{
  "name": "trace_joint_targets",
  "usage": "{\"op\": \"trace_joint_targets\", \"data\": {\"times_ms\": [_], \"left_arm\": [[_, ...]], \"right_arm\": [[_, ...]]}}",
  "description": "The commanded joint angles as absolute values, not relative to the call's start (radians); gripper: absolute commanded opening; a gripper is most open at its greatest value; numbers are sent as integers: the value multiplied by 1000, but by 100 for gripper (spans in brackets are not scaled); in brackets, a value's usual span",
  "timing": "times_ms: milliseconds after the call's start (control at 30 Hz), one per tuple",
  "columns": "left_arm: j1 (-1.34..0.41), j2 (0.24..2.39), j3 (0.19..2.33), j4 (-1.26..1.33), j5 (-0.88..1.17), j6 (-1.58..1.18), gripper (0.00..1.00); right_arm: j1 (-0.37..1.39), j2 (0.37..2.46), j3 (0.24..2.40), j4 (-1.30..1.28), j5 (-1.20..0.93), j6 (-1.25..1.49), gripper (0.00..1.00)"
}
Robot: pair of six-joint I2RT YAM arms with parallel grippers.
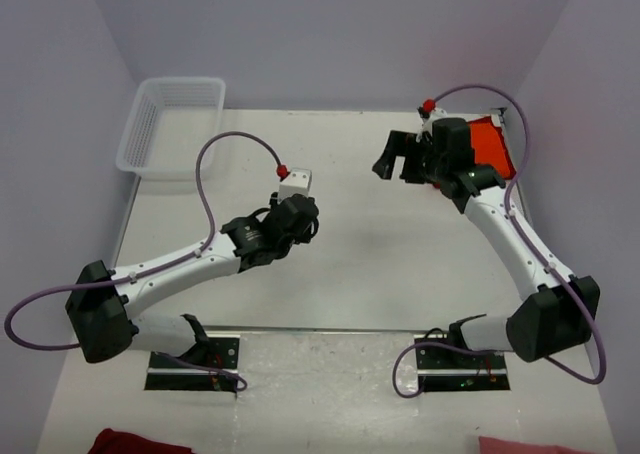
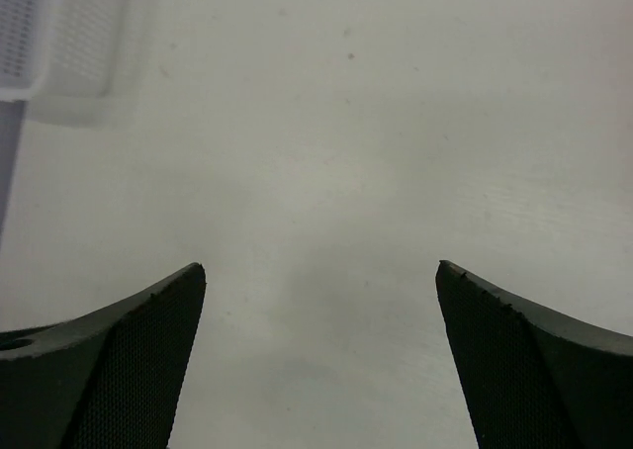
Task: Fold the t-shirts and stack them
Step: Put the neatly folded tshirt into the corner of the board with the right arm
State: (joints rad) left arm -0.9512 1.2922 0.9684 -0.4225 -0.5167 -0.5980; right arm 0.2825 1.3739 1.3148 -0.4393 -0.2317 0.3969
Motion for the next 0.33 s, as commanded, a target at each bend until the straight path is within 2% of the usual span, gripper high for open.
{"op": "trace_joint_targets", "data": {"times_ms": [0,33,200,300], "left_arm": [[-924,1341,1067,-575,-814,-603,48],[-893,1350,1077,-595,-813,-612,52],[-717,1309,1046,-531,-703,-592,59],[-672,1272,1022,-505,-725,-554,69]], "right_arm": [[314,1248,1189,-462,-2,333,99],[321,1226,1158,-451,-2,328,99],[322,1117,996,-377,11,327,99],[322,1092,963,-371,48,348,99]]}}
